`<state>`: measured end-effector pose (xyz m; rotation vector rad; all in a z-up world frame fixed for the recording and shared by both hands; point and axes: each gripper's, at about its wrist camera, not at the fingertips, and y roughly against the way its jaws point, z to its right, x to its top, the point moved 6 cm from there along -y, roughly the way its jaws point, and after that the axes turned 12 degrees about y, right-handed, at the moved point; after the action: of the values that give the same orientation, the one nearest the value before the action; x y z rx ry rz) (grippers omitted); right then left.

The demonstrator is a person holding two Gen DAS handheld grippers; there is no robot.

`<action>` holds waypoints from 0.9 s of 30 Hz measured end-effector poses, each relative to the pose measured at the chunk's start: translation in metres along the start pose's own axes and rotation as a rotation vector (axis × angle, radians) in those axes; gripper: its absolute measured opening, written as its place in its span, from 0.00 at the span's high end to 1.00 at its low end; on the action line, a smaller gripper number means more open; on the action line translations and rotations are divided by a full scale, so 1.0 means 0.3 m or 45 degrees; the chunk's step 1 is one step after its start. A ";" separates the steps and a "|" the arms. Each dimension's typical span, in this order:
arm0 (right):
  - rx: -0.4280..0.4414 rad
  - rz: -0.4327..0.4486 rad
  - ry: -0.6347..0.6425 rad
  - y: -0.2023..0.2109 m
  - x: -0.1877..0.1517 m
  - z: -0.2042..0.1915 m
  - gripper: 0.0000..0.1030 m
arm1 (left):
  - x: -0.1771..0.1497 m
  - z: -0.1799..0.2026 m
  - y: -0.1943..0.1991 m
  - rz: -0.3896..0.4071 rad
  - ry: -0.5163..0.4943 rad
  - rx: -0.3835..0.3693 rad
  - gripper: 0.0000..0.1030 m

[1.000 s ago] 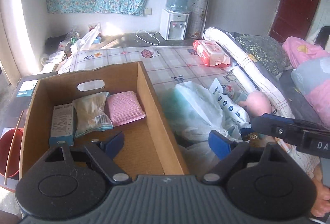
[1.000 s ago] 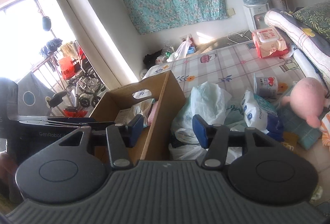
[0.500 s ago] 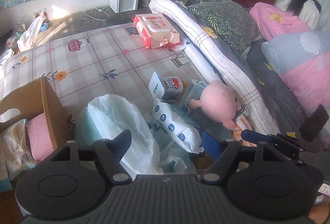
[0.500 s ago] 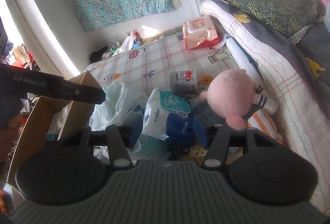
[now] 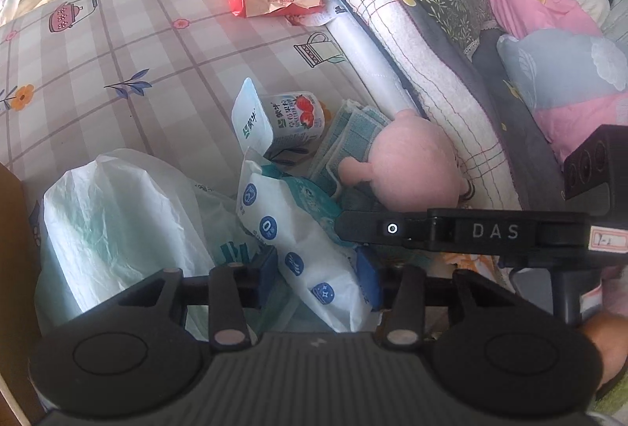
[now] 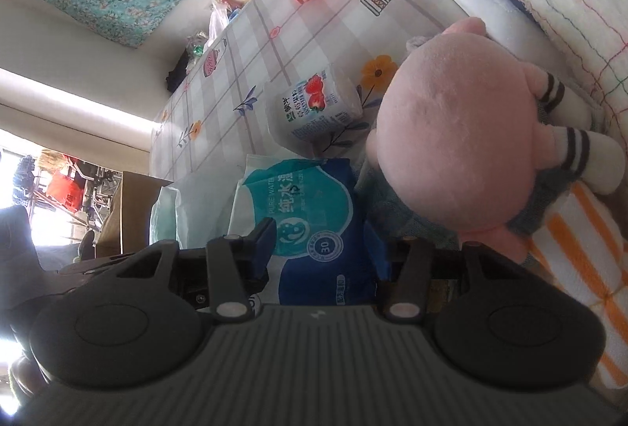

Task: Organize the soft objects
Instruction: 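Reach the left gripper to the blue wet-wipes pack and grasp it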

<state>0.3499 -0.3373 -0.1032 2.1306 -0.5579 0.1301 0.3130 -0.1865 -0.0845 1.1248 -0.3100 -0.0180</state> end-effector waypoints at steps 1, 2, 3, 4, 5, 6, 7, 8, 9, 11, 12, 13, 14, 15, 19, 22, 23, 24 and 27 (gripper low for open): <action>0.002 -0.019 -0.023 -0.022 0.004 0.008 0.52 | 0.002 -0.003 -0.004 -0.008 0.003 -0.005 0.55; 0.014 -0.034 -0.045 -0.037 0.006 0.011 0.52 | 0.004 -0.006 -0.006 -0.015 0.004 -0.006 0.55; 0.029 -0.049 -0.062 -0.049 0.011 0.012 0.51 | 0.004 -0.011 -0.009 -0.022 0.007 -0.010 0.55; 0.039 -0.061 -0.076 -0.060 0.018 0.013 0.51 | 0.003 -0.016 -0.013 -0.028 0.009 -0.015 0.54; 0.043 -0.077 -0.081 -0.074 0.027 0.010 0.50 | 0.003 -0.021 -0.017 -0.036 0.012 -0.022 0.54; 0.047 -0.090 -0.078 -0.086 0.033 0.005 0.48 | 0.004 -0.025 -0.020 -0.041 0.016 -0.023 0.53; 0.050 -0.098 -0.080 -0.097 0.037 0.000 0.47 | 0.007 -0.029 -0.026 -0.048 0.025 -0.024 0.53; 0.049 -0.106 -0.079 -0.108 0.040 -0.007 0.46 | 0.010 -0.033 -0.032 -0.055 0.036 -0.027 0.52; 0.050 -0.113 -0.076 -0.119 0.042 -0.015 0.45 | 0.012 -0.036 -0.039 -0.066 0.049 -0.031 0.51; 0.060 -0.129 -0.092 -0.144 0.042 -0.016 0.42 | 0.013 -0.041 -0.055 -0.083 0.066 -0.032 0.49; 0.069 -0.140 -0.107 -0.150 0.034 -0.018 0.39 | 0.013 -0.040 -0.063 -0.085 0.066 -0.024 0.48; 0.080 -0.149 -0.127 -0.167 0.035 -0.018 0.38 | 0.013 -0.039 -0.067 -0.087 0.062 -0.018 0.47; 0.091 -0.154 -0.143 -0.177 0.034 -0.015 0.36 | 0.012 -0.034 -0.070 -0.085 0.053 -0.009 0.47; 0.102 -0.154 -0.153 -0.186 0.034 -0.013 0.34 | 0.011 -0.032 -0.073 -0.081 0.047 -0.003 0.47; 0.087 -0.122 -0.112 -0.189 0.034 -0.041 0.36 | 0.003 -0.021 -0.074 -0.041 0.022 0.018 0.49; 0.050 -0.080 -0.052 -0.163 0.035 -0.079 0.39 | 0.002 -0.019 -0.057 -0.015 0.037 0.000 0.50; 0.043 -0.062 -0.032 -0.143 0.039 -0.088 0.40 | 0.002 -0.013 -0.044 0.000 0.039 -0.012 0.50; 0.039 -0.048 -0.019 -0.130 0.041 -0.098 0.40 | 0.000 -0.008 -0.033 0.011 0.035 -0.017 0.51; 0.032 0.007 0.028 -0.068 0.041 -0.126 0.41 | -0.007 0.020 0.016 0.060 0.012 -0.026 0.51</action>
<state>0.3743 -0.3011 -0.0928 2.1494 -0.5521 0.1646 0.3086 -0.1895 -0.0783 1.0971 -0.3270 0.0261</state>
